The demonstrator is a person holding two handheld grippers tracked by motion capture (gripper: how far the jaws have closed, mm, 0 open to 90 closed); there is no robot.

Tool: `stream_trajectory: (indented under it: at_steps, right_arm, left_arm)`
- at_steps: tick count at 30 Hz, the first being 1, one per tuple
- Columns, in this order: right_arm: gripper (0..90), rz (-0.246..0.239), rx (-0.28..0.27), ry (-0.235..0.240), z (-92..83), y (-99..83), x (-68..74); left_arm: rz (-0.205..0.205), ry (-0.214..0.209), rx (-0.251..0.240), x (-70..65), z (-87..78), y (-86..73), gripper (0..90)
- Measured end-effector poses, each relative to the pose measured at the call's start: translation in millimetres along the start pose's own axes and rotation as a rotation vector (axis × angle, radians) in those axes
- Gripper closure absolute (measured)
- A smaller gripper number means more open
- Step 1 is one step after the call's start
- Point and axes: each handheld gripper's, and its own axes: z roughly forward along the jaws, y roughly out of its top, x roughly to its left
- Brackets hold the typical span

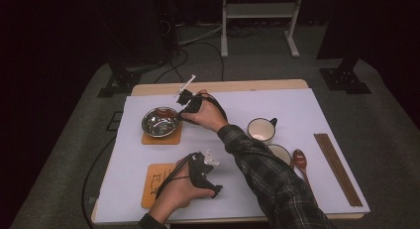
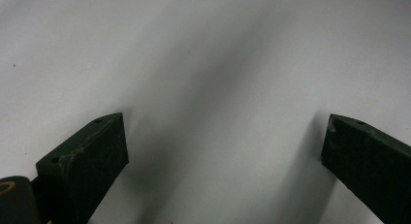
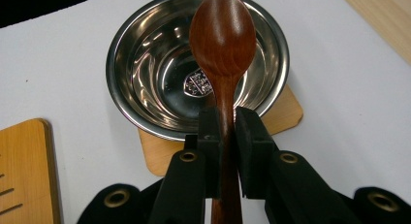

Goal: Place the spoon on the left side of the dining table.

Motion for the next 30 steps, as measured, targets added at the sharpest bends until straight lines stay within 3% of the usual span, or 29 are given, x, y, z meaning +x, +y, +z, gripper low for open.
stream_trajectory:
  at_steps: [12, 30]
  right_arm:
    - [80.5, -0.013, 0.03, 0.003, 10.5, -2.9, 5.7]
    - [80.3, -0.016, 0.024, 0.01, 12.0, -3.2, 6.3]
  left_arm:
    - [-0.003, -0.001, -0.001, -0.2, 0.0, 0.0, 1.3]
    - [-0.002, -0.001, -0.002, -0.1, 0.1, -0.1, 1.3]
